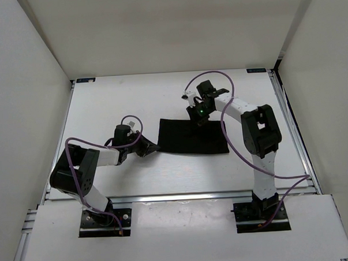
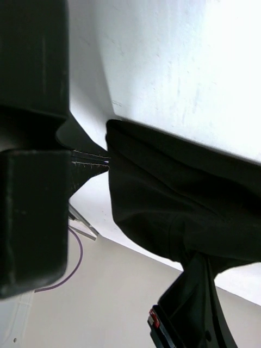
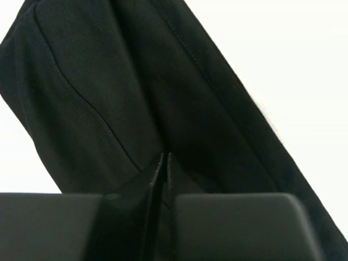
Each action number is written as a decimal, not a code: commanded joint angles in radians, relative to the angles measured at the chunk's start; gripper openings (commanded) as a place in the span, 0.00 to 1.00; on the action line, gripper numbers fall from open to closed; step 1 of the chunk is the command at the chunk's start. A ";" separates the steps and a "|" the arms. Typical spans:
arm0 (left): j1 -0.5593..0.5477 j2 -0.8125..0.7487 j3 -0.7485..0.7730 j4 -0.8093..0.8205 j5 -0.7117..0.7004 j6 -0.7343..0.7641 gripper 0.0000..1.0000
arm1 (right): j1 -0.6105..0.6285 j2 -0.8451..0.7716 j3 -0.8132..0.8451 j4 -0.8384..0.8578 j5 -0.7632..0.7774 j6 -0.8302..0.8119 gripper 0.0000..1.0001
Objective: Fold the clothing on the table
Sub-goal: Fold the skirt
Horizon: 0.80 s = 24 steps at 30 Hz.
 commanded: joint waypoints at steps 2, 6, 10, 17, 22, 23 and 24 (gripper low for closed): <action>0.015 -0.062 -0.025 0.010 0.009 -0.002 0.00 | 0.003 -0.003 0.016 0.011 -0.003 -0.013 0.01; 0.023 -0.070 -0.022 -0.006 0.014 0.012 0.00 | 0.008 -0.032 0.063 -0.015 0.081 -0.007 0.00; 0.015 -0.071 -0.025 -0.009 0.014 0.012 0.00 | -0.007 -0.018 0.160 -0.041 0.106 0.010 0.01; 0.010 -0.067 -0.027 -0.013 0.015 0.011 0.00 | -0.026 0.088 0.249 -0.027 0.052 0.036 0.00; 0.010 -0.062 -0.017 -0.036 0.011 0.027 0.00 | -0.049 0.129 0.272 -0.019 0.112 0.098 0.20; 0.006 -0.059 -0.013 -0.032 0.015 0.018 0.00 | -0.059 0.120 0.273 -0.018 0.118 0.102 0.21; 0.013 -0.056 -0.008 -0.033 0.018 0.014 0.00 | -0.067 0.100 0.260 -0.016 0.136 0.111 0.23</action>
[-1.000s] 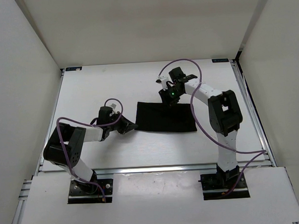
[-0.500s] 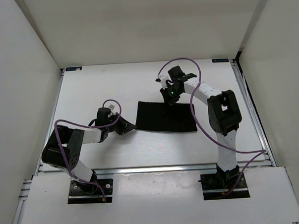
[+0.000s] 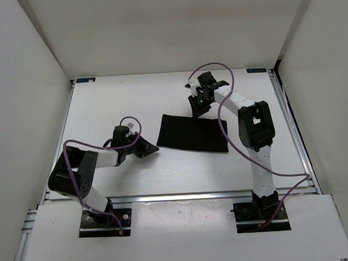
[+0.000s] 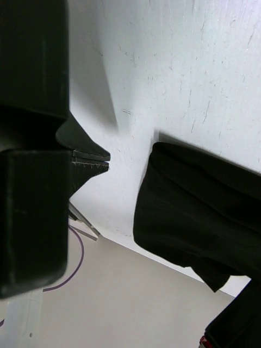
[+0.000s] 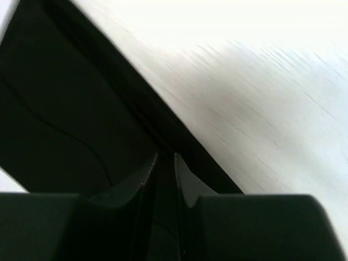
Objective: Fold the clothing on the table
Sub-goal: Fold the skirt
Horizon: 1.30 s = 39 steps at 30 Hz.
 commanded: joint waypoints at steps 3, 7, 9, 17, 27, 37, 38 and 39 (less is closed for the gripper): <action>-0.009 -0.019 0.040 0.006 0.013 -0.002 0.00 | -0.042 -0.128 0.012 0.008 0.119 0.043 0.29; -0.003 -0.002 0.084 0.008 0.004 -0.002 0.00 | -0.109 -0.280 -0.117 -0.016 0.167 0.107 0.43; 0.007 0.015 0.127 -0.014 -0.008 0.021 0.00 | -0.167 -0.368 -0.226 -0.004 0.166 0.124 0.46; 0.051 0.131 0.325 -0.141 -0.081 0.159 0.00 | -0.348 -0.527 -0.635 0.045 -0.010 0.230 0.56; 0.145 0.222 0.330 -0.089 -0.059 0.119 0.00 | -0.422 -0.490 -0.780 0.255 -0.231 0.325 0.56; 0.134 0.251 0.334 -0.100 -0.056 0.147 0.00 | -0.404 -0.406 -0.834 0.377 -0.248 0.400 0.47; 0.131 0.256 0.343 -0.101 -0.053 0.146 0.00 | -0.410 -0.401 -0.835 0.389 -0.257 0.403 0.46; 0.126 0.263 0.348 -0.098 -0.050 0.144 0.00 | -0.408 -0.395 -0.841 0.396 -0.264 0.406 0.43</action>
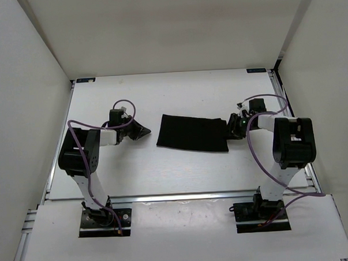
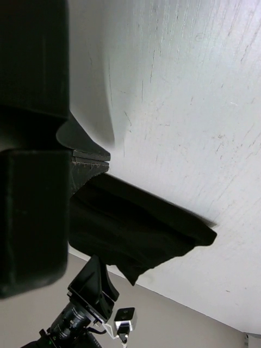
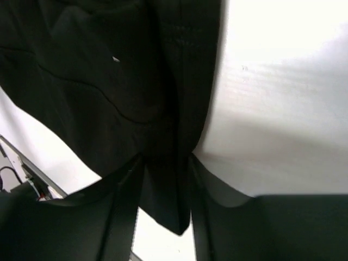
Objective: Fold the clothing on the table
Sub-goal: Fold the skirt
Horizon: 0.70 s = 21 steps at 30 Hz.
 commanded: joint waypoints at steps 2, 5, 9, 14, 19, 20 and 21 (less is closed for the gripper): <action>-0.009 0.028 0.039 0.010 -0.001 0.022 0.00 | 0.002 0.045 -0.016 0.099 -0.049 0.062 0.33; -0.033 0.066 0.059 0.022 0.004 0.016 0.00 | 0.000 0.062 -0.039 0.135 -0.089 0.105 0.07; -0.068 0.094 0.065 0.052 0.007 -0.001 0.00 | -0.017 0.024 -0.063 0.130 -0.056 0.125 0.00; -0.153 0.125 0.025 0.101 0.027 -0.027 0.00 | -0.063 -0.022 -0.048 -0.038 0.026 0.049 0.00; -0.229 0.145 -0.012 0.148 0.054 -0.059 0.00 | -0.074 -0.088 -0.016 -0.143 0.106 0.009 0.01; -0.240 0.148 -0.012 0.150 0.063 -0.062 0.00 | -0.072 -0.108 -0.014 -0.149 0.092 0.015 0.00; -0.248 0.152 -0.015 0.145 0.067 -0.062 0.00 | -0.063 -0.136 -0.007 -0.158 0.093 0.015 0.00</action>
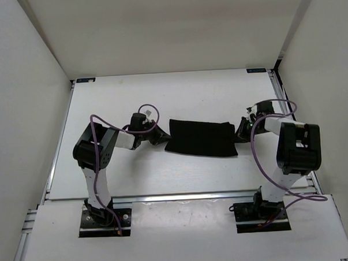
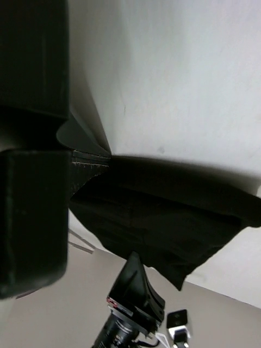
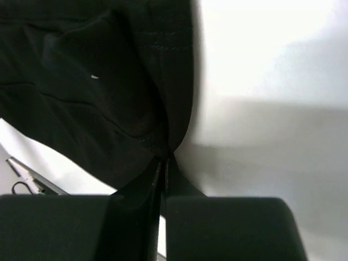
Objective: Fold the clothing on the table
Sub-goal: Fold the skirt
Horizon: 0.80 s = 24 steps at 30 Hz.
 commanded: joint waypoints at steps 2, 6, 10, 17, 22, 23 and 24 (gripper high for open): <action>-0.027 0.029 -0.015 -0.036 0.022 0.002 0.00 | 0.044 -0.115 0.071 -0.101 0.049 -0.028 0.00; -0.016 0.010 -0.015 -0.036 0.024 0.005 0.00 | 0.178 -0.165 0.169 -0.126 0.081 0.000 0.00; -0.005 -0.001 -0.025 -0.042 0.027 0.008 0.00 | 0.283 -0.144 0.274 -0.115 0.056 0.040 0.00; -0.021 -0.013 -0.034 -0.042 0.034 0.005 0.00 | 0.421 0.058 0.450 -0.080 -0.061 0.085 0.00; -0.002 -0.037 -0.059 -0.045 0.027 0.014 0.00 | 0.512 0.195 0.565 -0.118 -0.083 0.068 0.00; 0.002 -0.040 -0.061 -0.048 0.028 0.020 0.00 | 0.524 0.221 0.596 -0.132 -0.072 0.068 0.00; 0.010 -0.044 -0.062 -0.050 0.031 0.023 0.00 | 0.545 0.244 0.601 -0.134 -0.060 0.060 0.00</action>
